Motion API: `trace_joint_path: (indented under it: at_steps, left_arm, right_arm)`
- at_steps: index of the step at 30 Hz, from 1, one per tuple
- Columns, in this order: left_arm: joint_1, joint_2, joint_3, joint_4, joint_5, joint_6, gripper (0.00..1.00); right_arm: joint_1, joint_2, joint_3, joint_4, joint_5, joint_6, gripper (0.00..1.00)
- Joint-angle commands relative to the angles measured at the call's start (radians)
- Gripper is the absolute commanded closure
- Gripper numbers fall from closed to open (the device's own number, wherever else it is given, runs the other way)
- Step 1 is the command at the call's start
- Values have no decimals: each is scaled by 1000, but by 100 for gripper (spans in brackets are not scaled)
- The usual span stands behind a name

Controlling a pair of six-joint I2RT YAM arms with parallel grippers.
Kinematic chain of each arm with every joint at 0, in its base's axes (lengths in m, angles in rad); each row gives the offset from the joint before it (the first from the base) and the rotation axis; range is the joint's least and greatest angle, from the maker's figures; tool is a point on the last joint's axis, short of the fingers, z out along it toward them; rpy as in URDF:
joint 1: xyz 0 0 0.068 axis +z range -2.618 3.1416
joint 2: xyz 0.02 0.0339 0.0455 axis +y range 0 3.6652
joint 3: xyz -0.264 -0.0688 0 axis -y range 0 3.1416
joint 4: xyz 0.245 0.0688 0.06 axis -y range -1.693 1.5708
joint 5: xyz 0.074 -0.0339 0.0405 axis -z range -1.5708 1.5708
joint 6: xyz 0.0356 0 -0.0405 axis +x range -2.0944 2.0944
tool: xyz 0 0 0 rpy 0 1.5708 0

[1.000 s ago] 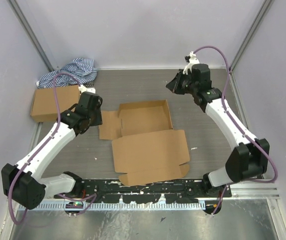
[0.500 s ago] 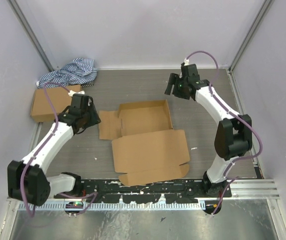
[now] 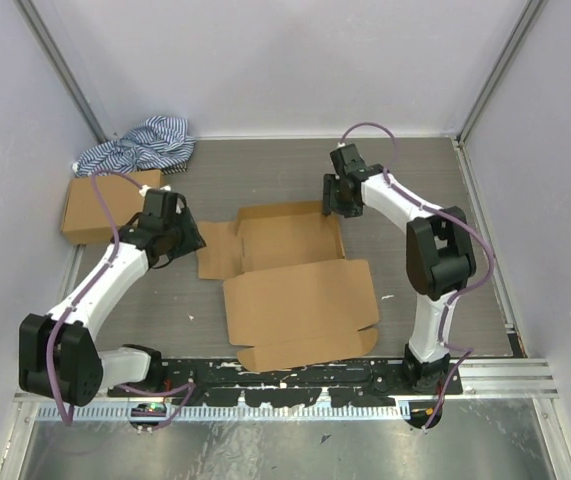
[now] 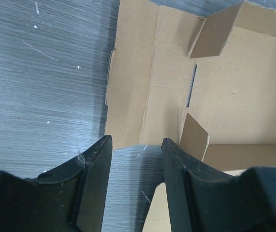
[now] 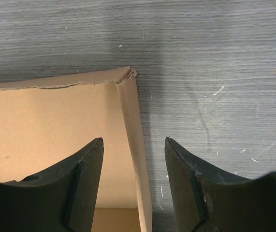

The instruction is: Fold the paper box

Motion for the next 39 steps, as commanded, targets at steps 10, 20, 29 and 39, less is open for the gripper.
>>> trace_joint_path:
  at_steps: [10,20,29,39]
  left_arm:
    - [3,-64,-36,2,-17,23,48]
    - [4,-79,-28,-20,-34,32,48]
    - [3,-71,8,-64,-44,42,48]
    - [3,-67,16,-59,-26,39,47]
  right_arm:
    - [45,141,123,-33,133,-7,66]
    - [45,132,96,-41,143,7,99]
    - [46,65,43,-44,91,-24,99]
    - [59,38,19,-63,96,-18,81]
